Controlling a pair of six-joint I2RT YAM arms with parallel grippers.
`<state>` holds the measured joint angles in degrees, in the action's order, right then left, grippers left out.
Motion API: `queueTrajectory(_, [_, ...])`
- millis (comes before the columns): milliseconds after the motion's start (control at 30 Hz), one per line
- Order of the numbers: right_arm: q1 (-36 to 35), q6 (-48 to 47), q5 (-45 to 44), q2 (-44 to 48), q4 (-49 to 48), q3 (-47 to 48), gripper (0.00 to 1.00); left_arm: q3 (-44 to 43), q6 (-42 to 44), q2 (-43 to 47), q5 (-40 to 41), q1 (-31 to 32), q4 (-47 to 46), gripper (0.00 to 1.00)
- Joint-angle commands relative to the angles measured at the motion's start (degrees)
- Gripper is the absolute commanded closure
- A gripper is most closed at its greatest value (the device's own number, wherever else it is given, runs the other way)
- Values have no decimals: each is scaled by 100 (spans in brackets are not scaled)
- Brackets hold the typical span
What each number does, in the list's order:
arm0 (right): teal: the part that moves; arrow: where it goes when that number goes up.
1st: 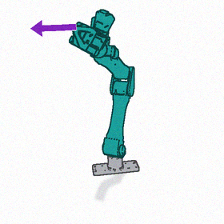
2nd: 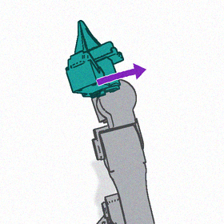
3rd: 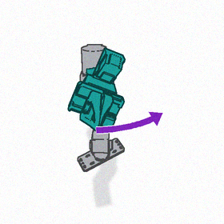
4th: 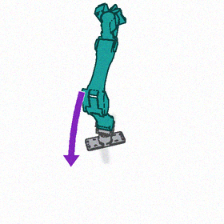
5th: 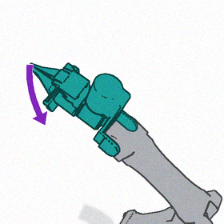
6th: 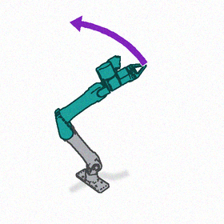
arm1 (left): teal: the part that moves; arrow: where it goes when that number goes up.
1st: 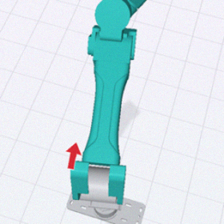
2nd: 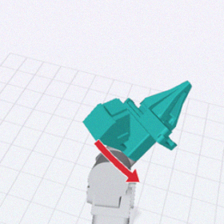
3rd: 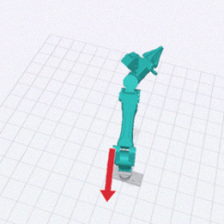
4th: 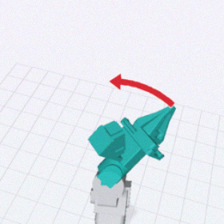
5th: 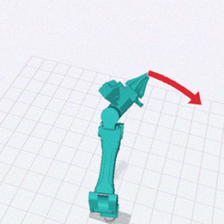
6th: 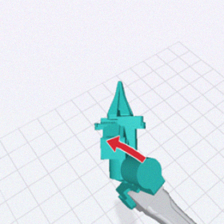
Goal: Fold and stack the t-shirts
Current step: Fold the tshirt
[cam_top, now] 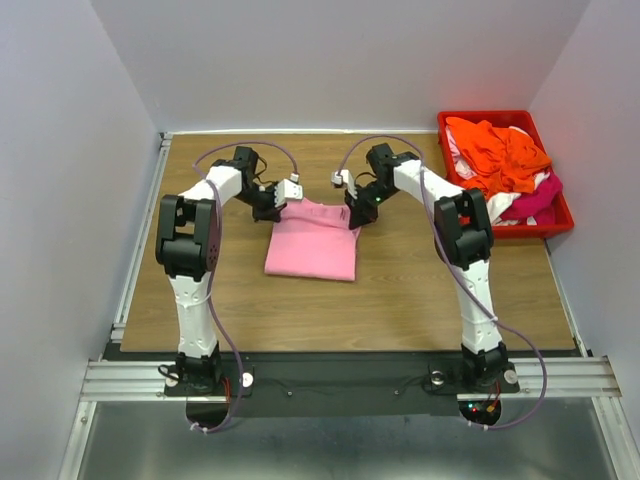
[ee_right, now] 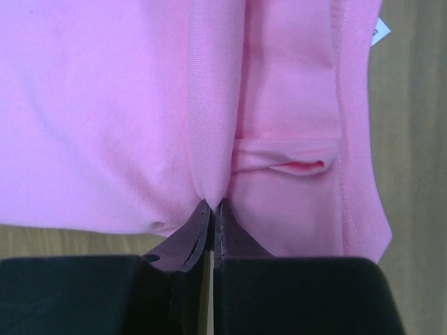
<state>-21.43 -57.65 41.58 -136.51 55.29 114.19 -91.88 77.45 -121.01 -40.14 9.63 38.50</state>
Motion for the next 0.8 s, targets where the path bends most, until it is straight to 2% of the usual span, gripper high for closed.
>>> queueTrajectory(0, [-124,78,-168,526,26,-1149,95,885,-186,760,51,346,229,100])
queueTrajectory(167, [-326,271,-54,1617,-308,-2687,95,2565,-344,1999,-126,566,44,100])
queueTrajectory(267, [-449,456,174,2294,-352,-3357,94,3025,-441,2423,-143,593,35,100])
queueTrajectory(367, [-502,631,245,2830,-387,-4026,85,3377,-529,2863,-100,593,-18,96])
queueTrajectory(400, [-502,702,280,2918,-378,-4210,74,3448,-529,2959,-82,602,-79,93])
queueTrajectory(433, [-502,781,298,3041,-378,-4238,67,3457,-547,3074,-29,602,-106,81])
queueTrajectory(500, [-485,1018,245,3095,-387,-4117,54,3396,-582,3267,-29,602,-97,71])
queueTrajectory(567, [-389,1299,358,3078,-405,-3723,47,3282,-608,3486,-160,610,-106,65])
queueTrajectory(600, [-353,1396,420,3017,-405,-3502,47,3247,-608,3549,-204,628,-115,61])
queueTrajectory(767, [-248,2335,938,2368,-536,-2333,47,3167,-731,3760,-205,1110,-430,55])
